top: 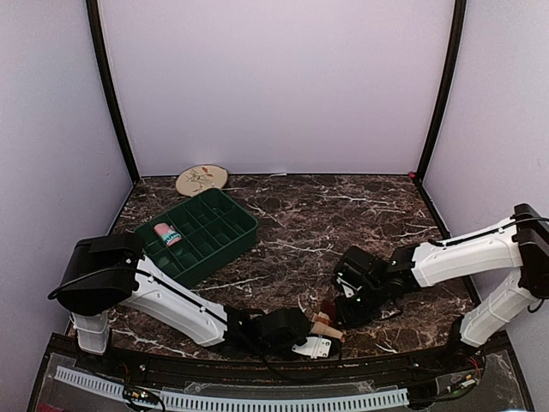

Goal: Roll the socks
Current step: Roll the sock at the center of the board.

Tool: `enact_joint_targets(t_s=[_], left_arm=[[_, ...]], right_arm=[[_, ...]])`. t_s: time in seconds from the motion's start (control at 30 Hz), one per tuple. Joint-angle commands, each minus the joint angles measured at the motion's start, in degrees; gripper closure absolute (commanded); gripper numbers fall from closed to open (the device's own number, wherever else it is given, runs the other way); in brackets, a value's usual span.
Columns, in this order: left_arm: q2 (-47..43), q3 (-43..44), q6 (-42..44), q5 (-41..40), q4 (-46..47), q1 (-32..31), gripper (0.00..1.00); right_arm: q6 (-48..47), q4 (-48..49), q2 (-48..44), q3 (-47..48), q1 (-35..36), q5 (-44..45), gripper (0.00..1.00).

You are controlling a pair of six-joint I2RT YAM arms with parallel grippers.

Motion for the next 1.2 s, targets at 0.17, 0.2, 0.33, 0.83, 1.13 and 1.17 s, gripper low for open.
enact_joint_targets(t_s=[0.17, 0.2, 0.33, 0.83, 1.13, 1.17], left_arm=[[-0.85, -1.75, -1.48, -3.75, -3.37, -0.23, 0.76], [-1.02, -1.94, -1.62, -3.62, -3.64, -0.18, 0.75], [-1.33, -1.66, -2.30, -2.96, -7.11, -0.20, 0.75], [-0.13, 10.87, -14.65, 5.53, -37.19, 1.83, 1.00], [0.54, 15.35, -23.75, 10.22, -45.70, 3.54, 1.00], [0.41, 15.39, -24.34, 10.78, -46.16, 3.78, 1.00]], right_arm=[[-5.24, 2.66, 7.18, 3.26, -0.23, -0.79, 0.79], [-5.53, 2.67, 7.33, 3.64, -0.30, -0.75, 0.79], [-6.43, 2.79, 9.66, 4.59, -0.49, -0.80, 0.78], [-8.15, 1.67, 9.98, 4.23, -1.02, 3.52, 0.62], [-9.32, 2.05, 9.28, 5.42, -1.18, 5.74, 0.58], [-9.51, 2.04, 9.17, 5.58, -1.24, 6.08, 0.57]])
